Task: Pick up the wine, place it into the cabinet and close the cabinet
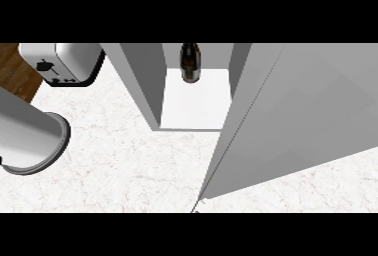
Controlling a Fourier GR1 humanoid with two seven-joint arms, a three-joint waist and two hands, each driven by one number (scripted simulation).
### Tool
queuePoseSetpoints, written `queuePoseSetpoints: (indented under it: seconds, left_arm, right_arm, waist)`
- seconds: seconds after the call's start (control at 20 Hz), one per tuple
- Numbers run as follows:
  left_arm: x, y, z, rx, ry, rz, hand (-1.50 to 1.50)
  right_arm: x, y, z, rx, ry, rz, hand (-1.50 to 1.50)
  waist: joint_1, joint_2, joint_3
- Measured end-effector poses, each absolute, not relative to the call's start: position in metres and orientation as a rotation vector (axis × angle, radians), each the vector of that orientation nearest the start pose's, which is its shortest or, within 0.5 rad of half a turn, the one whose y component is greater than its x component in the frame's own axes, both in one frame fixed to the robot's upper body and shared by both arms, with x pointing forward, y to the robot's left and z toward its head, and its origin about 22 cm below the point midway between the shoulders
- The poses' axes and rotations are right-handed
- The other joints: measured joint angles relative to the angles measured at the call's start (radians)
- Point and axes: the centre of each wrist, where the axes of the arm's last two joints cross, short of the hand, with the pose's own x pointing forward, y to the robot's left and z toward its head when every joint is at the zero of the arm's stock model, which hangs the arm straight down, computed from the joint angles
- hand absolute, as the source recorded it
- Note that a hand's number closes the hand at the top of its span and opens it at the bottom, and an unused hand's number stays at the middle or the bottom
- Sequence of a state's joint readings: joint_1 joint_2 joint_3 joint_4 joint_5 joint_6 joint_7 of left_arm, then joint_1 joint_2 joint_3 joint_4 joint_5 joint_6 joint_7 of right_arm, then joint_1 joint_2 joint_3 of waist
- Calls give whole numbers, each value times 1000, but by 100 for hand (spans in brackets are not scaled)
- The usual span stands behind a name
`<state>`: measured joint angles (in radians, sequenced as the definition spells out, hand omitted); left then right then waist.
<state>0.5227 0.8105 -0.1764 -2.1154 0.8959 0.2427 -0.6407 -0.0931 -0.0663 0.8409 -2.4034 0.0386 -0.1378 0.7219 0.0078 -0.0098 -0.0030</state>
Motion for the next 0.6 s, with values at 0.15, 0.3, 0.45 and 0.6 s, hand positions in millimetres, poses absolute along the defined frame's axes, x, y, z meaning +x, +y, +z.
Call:
queuePoseSetpoints:
  seconds: [0.15, 0.3, 0.45, 0.6]
  left_arm:
    - [122, 314, 87, -144, -1952, 203, -150]
    - [125, 314, 87, -167, -1939, 205, -150]
    - [131, 314, 90, -185, -1944, 211, -150]
    - [133, 308, 91, -214, -1944, 217, -150]
  right_arm:
    - [111, -103, 185, 580, -1662, 599, 150]
    - [111, -100, 188, 542, -1694, 609, 150]
    - [113, -97, 191, 514, -1715, 628, 150]
    - [114, -93, 194, 524, -1715, 653, 150]
  waist:
    - [2, 1, 0]
    - [2, 2, -1]
    - [5, 4, -1]
    - [11, 6, -1]
